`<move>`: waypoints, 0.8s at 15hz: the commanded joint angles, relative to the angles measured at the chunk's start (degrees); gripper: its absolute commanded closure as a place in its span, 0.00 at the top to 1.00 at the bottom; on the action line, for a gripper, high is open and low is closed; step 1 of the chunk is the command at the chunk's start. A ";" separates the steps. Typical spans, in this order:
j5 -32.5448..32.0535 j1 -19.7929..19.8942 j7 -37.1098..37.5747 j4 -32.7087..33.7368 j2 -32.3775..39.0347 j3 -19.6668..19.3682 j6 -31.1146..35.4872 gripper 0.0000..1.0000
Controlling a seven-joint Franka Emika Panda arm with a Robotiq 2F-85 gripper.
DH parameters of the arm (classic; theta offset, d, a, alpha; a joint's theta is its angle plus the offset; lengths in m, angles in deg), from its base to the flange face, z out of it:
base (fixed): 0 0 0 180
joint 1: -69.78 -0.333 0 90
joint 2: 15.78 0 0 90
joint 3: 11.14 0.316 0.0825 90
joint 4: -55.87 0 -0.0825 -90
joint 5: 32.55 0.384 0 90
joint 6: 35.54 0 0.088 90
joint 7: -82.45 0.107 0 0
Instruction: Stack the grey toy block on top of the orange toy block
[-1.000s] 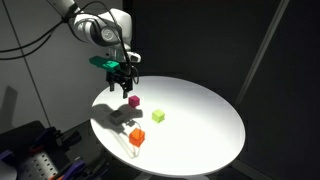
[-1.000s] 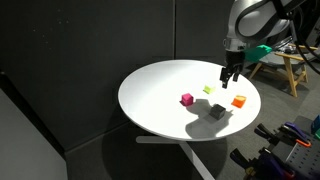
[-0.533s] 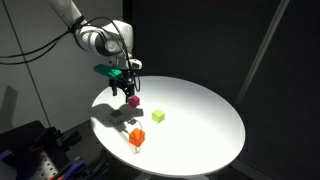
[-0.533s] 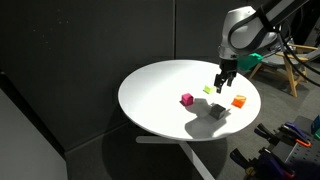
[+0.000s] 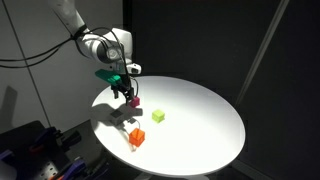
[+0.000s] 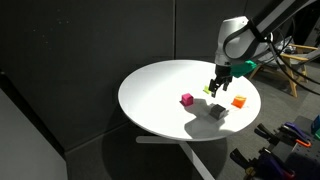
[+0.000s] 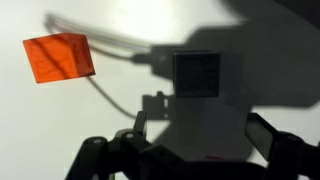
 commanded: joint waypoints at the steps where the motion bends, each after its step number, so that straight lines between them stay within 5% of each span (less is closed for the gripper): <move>1: 0.33 -0.88 3.14 0.81 1.74 0.25 0.91 1.00; 12: 0.86 -1.09 2.88 0.79 6.95 0.23 2.00 1.00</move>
